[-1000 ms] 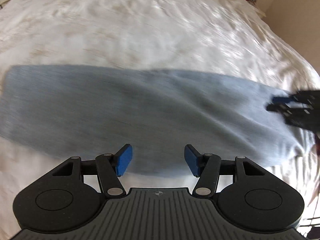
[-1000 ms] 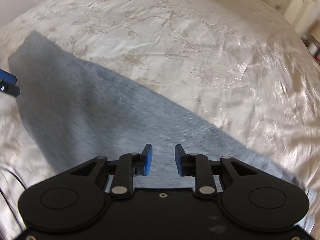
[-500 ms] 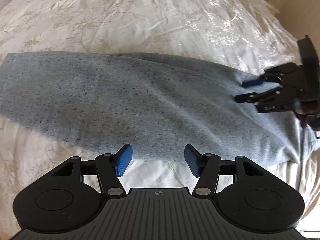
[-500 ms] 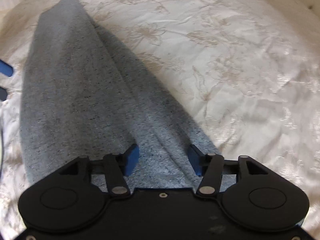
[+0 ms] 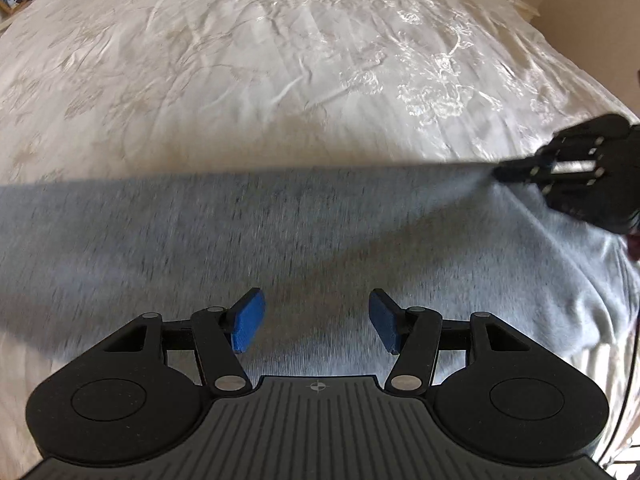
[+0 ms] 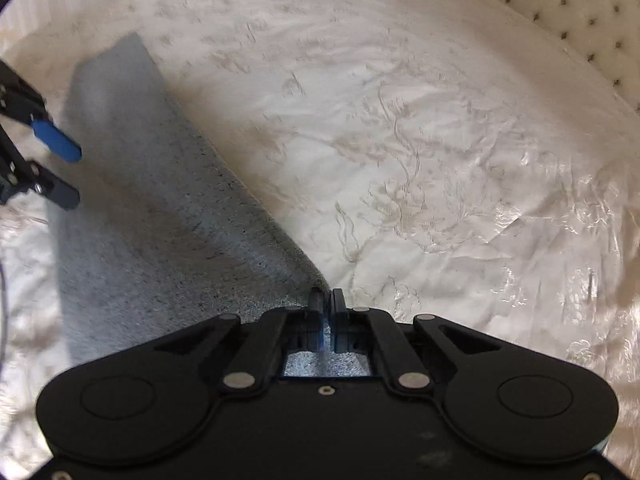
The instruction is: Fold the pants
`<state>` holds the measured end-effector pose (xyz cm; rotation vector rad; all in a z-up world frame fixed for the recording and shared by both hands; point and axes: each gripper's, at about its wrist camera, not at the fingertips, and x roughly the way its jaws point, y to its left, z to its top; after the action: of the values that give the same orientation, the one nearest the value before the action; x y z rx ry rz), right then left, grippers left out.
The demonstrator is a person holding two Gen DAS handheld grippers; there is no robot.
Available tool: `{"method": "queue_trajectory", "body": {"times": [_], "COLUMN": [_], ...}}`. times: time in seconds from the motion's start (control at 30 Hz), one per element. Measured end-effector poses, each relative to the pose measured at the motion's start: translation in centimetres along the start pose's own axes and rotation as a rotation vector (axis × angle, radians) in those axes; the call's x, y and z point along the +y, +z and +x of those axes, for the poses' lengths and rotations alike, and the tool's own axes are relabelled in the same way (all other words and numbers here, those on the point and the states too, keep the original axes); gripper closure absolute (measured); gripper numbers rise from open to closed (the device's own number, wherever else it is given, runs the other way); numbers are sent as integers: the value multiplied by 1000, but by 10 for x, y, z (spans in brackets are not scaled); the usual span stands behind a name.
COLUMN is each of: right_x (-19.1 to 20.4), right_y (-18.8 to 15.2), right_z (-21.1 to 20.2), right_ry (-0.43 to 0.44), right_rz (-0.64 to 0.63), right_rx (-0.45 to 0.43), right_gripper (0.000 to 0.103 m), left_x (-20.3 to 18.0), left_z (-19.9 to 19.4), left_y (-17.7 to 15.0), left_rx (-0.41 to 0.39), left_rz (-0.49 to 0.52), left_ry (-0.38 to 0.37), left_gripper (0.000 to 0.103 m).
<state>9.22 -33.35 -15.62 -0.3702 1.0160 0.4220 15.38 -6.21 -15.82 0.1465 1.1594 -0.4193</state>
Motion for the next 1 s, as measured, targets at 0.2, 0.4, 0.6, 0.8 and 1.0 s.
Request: {"method": "queue_trajectory", "body": {"times": [0.2, 0.4, 0.6, 0.8, 1.0], "right_x": [0, -10, -35, -68, -106], "right_y": [-12, -19, -84, -157, -218], "right_z": [40, 15, -74, -120, -148], "right_ry": [12, -83, -201, -356, -363], "right_rz": [67, 285, 524, 496, 801], "right_rx": [79, 11, -66, 128, 164], "right_gripper": [98, 75, 62, 44, 35], "left_x": [6, -3, -40, -53, -43], "left_z": [46, 53, 29, 71, 72], "left_y": [8, 17, 29, 18, 8], "left_rx": [87, 160, 39, 151, 129], "left_rz": [22, 79, 176, 257, 241], "left_ry": [52, 72, 19, 78, 63], "left_gripper": [46, 45, 44, 42, 35]}}
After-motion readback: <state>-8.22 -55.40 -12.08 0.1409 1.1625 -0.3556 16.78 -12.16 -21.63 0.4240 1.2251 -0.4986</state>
